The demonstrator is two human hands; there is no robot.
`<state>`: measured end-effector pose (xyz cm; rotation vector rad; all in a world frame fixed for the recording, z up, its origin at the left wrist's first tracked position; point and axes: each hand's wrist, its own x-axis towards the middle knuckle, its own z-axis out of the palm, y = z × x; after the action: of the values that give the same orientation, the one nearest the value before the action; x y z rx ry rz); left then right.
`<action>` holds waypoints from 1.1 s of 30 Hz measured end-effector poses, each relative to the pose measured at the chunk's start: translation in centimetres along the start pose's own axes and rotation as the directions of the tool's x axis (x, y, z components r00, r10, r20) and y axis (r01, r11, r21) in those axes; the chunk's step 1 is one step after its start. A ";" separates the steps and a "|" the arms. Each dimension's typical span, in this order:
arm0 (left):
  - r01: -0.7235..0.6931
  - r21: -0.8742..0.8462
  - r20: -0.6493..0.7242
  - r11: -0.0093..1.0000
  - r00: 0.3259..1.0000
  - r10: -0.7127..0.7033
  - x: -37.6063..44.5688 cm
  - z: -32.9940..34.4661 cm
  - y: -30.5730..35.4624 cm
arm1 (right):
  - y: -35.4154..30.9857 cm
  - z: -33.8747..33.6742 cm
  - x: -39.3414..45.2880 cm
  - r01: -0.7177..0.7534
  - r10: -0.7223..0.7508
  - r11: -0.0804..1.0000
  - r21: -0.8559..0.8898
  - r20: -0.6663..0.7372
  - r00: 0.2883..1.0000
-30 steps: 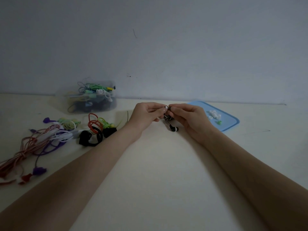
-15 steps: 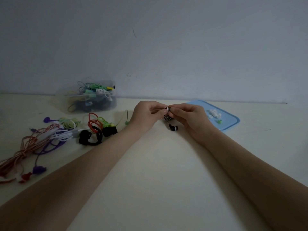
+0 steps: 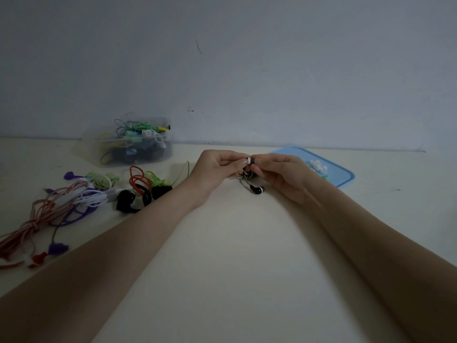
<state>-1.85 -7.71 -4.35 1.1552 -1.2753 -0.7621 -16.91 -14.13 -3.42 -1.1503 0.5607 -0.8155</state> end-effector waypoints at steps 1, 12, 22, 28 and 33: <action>0.009 -0.011 0.003 1.000 1.000 -0.009 0.0 0.0 -0.1 | 0.0 -0.1 0.0 -0.005 0.005 1.000 0.005 0.001 1.000; 0.060 -0.046 0.045 0.997 0.997 -0.058 0.4 -0.6 -0.6 | 0.2 0.3 0.2 0.039 -0.041 0.997 -0.065 -0.024 0.999; 0.106 -0.068 -0.067 0.992 0.992 -0.111 0.7 -0.4 -0.7 | 1.1 1.0 0.2 0.186 -0.218 0.968 -0.169 -0.197 0.956; 0.102 -0.013 -0.061 0.995 0.993 -0.102 0.3 0.0 -0.1 | 1.1 1.1 0.1 0.232 -0.296 0.897 -0.377 -0.121 0.947; 0.012 0.239 -0.095 0.971 0.995 0.012 -0.2 0.1 0.3 | -1.0 1.1 0.1 0.303 -0.491 0.624 -0.720 -0.060 0.869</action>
<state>-2.06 -7.50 -4.09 1.3690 -1.3112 -0.5555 -16.26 -13.77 -2.15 -1.9407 0.8854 -1.2043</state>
